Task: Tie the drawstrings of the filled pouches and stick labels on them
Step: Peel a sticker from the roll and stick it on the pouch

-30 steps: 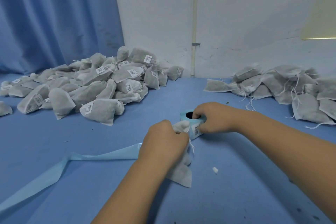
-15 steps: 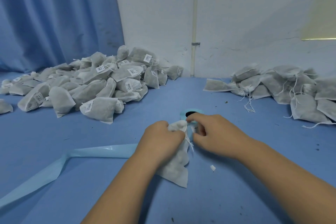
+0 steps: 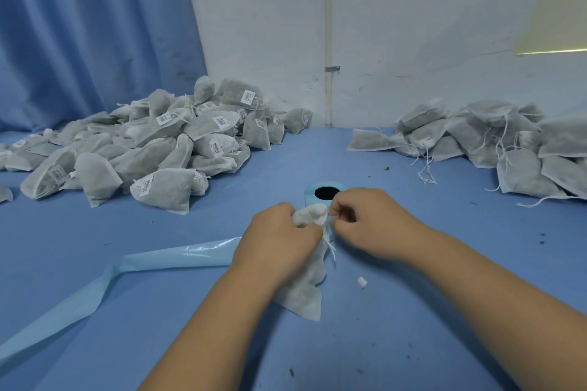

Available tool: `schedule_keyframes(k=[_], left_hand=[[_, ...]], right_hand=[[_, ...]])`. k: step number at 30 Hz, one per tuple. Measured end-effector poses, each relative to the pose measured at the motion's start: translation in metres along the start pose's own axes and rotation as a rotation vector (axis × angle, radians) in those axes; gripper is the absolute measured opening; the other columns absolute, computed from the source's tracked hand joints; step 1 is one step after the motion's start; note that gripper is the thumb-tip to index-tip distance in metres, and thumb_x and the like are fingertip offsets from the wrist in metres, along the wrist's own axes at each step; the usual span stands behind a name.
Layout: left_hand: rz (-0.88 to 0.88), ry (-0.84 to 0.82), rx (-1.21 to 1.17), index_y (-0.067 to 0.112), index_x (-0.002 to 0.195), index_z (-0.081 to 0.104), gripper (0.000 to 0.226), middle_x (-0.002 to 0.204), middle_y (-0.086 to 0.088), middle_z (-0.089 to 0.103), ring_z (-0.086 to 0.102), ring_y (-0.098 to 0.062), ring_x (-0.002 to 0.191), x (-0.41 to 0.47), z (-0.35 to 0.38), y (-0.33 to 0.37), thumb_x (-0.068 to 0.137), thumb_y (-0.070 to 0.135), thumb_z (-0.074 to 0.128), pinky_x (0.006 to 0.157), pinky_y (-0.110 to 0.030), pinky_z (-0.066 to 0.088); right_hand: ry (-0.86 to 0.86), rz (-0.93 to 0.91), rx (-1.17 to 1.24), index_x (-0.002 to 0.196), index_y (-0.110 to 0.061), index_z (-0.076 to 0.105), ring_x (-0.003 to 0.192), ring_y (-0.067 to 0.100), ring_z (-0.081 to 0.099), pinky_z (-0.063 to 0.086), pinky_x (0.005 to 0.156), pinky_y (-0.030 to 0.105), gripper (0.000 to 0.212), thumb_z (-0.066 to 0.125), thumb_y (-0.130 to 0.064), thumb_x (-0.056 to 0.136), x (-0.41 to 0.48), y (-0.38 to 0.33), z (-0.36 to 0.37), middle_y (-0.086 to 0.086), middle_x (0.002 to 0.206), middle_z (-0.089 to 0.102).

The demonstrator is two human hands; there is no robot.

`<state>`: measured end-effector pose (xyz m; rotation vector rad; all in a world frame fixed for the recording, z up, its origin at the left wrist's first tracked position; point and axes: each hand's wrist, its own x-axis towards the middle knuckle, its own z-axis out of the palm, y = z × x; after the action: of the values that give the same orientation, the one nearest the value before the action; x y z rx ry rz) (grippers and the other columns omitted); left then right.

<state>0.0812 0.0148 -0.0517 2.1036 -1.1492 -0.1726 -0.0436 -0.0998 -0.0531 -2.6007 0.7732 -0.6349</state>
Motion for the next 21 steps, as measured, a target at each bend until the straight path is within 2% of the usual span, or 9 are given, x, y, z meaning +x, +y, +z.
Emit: schedule_keyframes(k=[5,9,12,16,18,21], left_hand=[[-0.007,-0.003,0.007,0.017,0.064,0.037,0.027,0.062,0.006,0.042,0.042,-0.014,0.057,0.0,-0.002,-0.003,0.084,0.026,0.053,0.051,-0.03,0.027],[-0.023,-0.012,-0.001,0.017,0.065,0.038,0.026,0.062,0.006,0.043,0.042,-0.014,0.057,0.001,-0.002,-0.004,0.084,0.025,0.053,0.051,-0.03,0.027],[-0.035,-0.022,-0.005,0.017,0.066,0.038,0.025,0.064,0.005,0.044,0.042,-0.014,0.057,0.003,-0.003,-0.006,0.084,0.026,0.053,0.051,-0.03,0.028],[-0.055,-0.051,-0.004,0.018,0.067,0.039,0.026,0.066,0.005,0.045,0.044,-0.015,0.059,0.005,-0.005,-0.01,0.085,0.031,0.053,0.053,-0.03,0.029],[-0.066,-0.06,0.002,0.018,0.068,0.04,0.026,0.067,0.005,0.047,0.045,-0.015,0.06,0.005,-0.007,-0.012,0.086,0.032,0.053,0.053,-0.03,0.03],[-0.068,-0.052,-0.01,0.019,0.068,0.04,0.03,0.067,0.006,0.047,0.044,-0.015,0.059,0.005,-0.009,-0.011,0.087,0.037,0.053,0.054,-0.03,0.03]], right_hand=[[-0.011,0.063,0.159,0.079,-0.029,0.068,0.056,-0.01,0.052,0.039,0.058,0.005,0.015,0.067,-0.016,0.085,-0.002,0.003,-0.004,-0.016,0.069,0.059],[-0.013,0.097,0.191,0.09,-0.026,0.071,0.056,-0.009,0.053,0.041,0.061,0.008,0.024,0.061,-0.006,0.083,-0.003,0.001,-0.008,-0.015,0.072,0.06],[0.007,0.135,0.185,0.094,-0.029,0.066,0.058,-0.005,0.051,0.04,0.061,0.009,0.03,0.057,-0.003,0.081,-0.004,-0.002,-0.009,-0.012,0.073,0.059],[-0.004,0.217,0.077,0.116,-0.026,0.056,0.072,0.002,0.054,0.041,0.062,0.017,0.037,0.057,-0.01,0.082,-0.004,-0.006,-0.016,-0.012,0.08,0.059],[-0.036,0.271,0.007,0.123,-0.025,0.051,0.076,0.007,0.055,0.043,0.062,0.022,0.041,0.059,-0.017,0.083,-0.006,-0.009,-0.023,-0.008,0.086,0.059],[-0.135,0.359,-0.038,0.125,-0.026,0.048,0.071,0.008,0.054,0.043,0.057,0.024,0.047,0.059,-0.014,0.08,-0.012,-0.015,-0.038,-0.007,0.086,0.056]])
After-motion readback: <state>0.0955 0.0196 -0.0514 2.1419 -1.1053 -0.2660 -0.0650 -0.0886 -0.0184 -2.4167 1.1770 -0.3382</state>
